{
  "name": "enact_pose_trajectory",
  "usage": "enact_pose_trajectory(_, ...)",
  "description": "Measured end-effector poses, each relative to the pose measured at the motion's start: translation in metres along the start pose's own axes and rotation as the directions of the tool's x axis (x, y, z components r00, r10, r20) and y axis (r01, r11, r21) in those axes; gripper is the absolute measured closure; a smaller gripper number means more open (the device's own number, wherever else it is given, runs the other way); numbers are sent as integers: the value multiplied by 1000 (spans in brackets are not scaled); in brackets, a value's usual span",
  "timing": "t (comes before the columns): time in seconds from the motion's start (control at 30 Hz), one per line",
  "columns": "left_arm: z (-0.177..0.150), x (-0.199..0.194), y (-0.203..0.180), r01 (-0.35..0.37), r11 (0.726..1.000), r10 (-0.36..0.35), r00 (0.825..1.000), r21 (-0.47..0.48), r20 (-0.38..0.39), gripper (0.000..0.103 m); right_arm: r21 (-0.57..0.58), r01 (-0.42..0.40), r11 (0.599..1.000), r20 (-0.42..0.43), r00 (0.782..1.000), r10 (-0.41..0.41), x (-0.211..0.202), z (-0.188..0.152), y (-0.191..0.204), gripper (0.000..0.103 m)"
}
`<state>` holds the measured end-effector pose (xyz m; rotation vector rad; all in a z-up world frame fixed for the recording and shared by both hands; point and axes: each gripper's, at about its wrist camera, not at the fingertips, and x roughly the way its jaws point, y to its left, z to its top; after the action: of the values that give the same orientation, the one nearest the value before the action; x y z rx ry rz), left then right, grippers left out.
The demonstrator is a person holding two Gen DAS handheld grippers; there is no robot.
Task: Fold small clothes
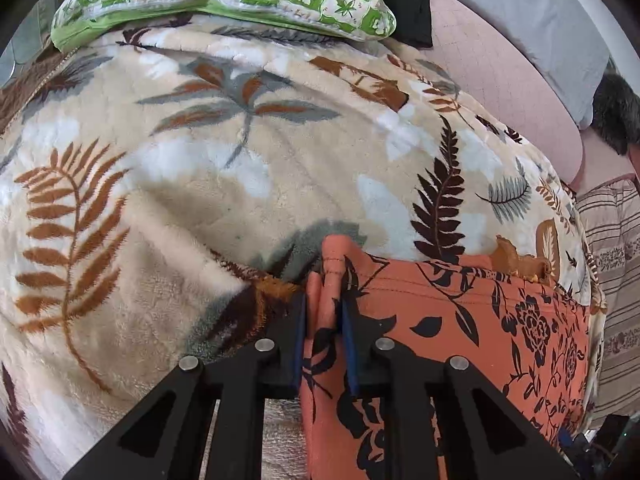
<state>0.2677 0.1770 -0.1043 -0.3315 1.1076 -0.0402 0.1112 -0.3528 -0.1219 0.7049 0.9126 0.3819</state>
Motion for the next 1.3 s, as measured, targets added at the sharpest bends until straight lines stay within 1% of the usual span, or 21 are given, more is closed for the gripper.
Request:
enact_pose_trajectory(0.13,-5,-31,-18,-92,991,85,994,95,73,80,28,-20,999,9,1000,19,-2,0,-1,25)
enact_pose_trajectory(0.2,-18,-59,-29,-112,983,91,985,145,144,71,36,-27,999,14,1000,26,-3,-1,-2,25)
enact_pose_trajectory(0.27,-38,-87,-36,-111,979,75,976,170,205,40,32,-27,999,11,1000,26,-4,-2,-1,25)
enact_pose_trajectory(0.3,-51,-99,-39,-109,979,67,971,174,231,36,30,-27,999,9,1000,27,-5,-2,-1,25)
enact_pose_trajectory(0.4,-93,-126,-48,-57,978,8,972,202,235,36,51,-35,998,14,999,35,-6,-3,-4,25)
enact_pose_trajectory(0.5,-130,-131,-56,-55,971,-3,970,233,244,36,55,-22,998,19,1000,21,-6,-3,-3,25)
enact_pose_trajectory(0.57,-147,-112,-59,-108,960,55,977,259,204,36,53,-8,999,15,1000,8,-6,-2,0,25)
enact_pose_trajectory(0.63,-160,-73,-57,-180,938,165,983,296,75,35,76,-22,997,23,1000,20,-12,0,4,25)
enact_pose_trajectory(0.67,-165,-68,-56,-208,927,187,978,311,97,32,76,-50,996,44,998,47,-18,1,9,25)
enact_pose_trajectory(0.7,-169,-73,-57,-218,923,182,973,318,141,32,64,-74,995,70,995,70,-25,1,14,25)
enact_pose_trajectory(0.73,-169,-77,-59,-223,920,187,973,322,138,32,53,-81,995,88,993,76,-30,2,17,25)
enact_pose_trajectory(0.8,-168,-86,-61,-214,925,177,974,315,143,32,65,-34,997,100,995,28,-33,1,11,21)
enact_pose_trajectory(0.87,-166,-102,-64,-210,928,157,970,308,187,32,140,8,990,57,998,-16,-23,-1,-11,19)
enact_pose_trajectory(0.9,-165,-109,-65,-203,931,143,967,303,210,32,189,-24,982,52,999,15,-21,-3,-19,20)
enact_pose_trajectory(0.97,-167,-121,-64,-187,939,115,962,289,249,32,158,-65,985,90,995,52,-34,0,-11,20)
enact_pose_trajectory(1.03,-166,-113,-61,-187,943,123,965,275,232,32,75,-97,992,133,987,86,-43,2,5,20)
enact_pose_trajectory(1.07,-167,-100,-57,-198,942,150,971,272,186,32,70,-87,994,132,988,77,-41,3,6,20)
enact_pose_trajectory(1.13,-171,-73,-45,-206,942,186,978,264,99,29,144,-23,989,66,998,14,-22,2,-11,20)
enact_pose_trajectory(1.17,-172,-76,-42,-193,952,168,978,238,121,27,197,-38,980,43,999,30,-13,1,-22,20)
enact_pose_trajectory(1.2,-170,-80,-41,-185,958,163,980,220,115,27,215,-61,975,71,996,47,-17,2,-25,20)
enact_pose_trajectory(1.3,-167,-99,-48,-182,958,146,975,221,170,28,108,-83,991,162,985,65,-46,7,-5,20)
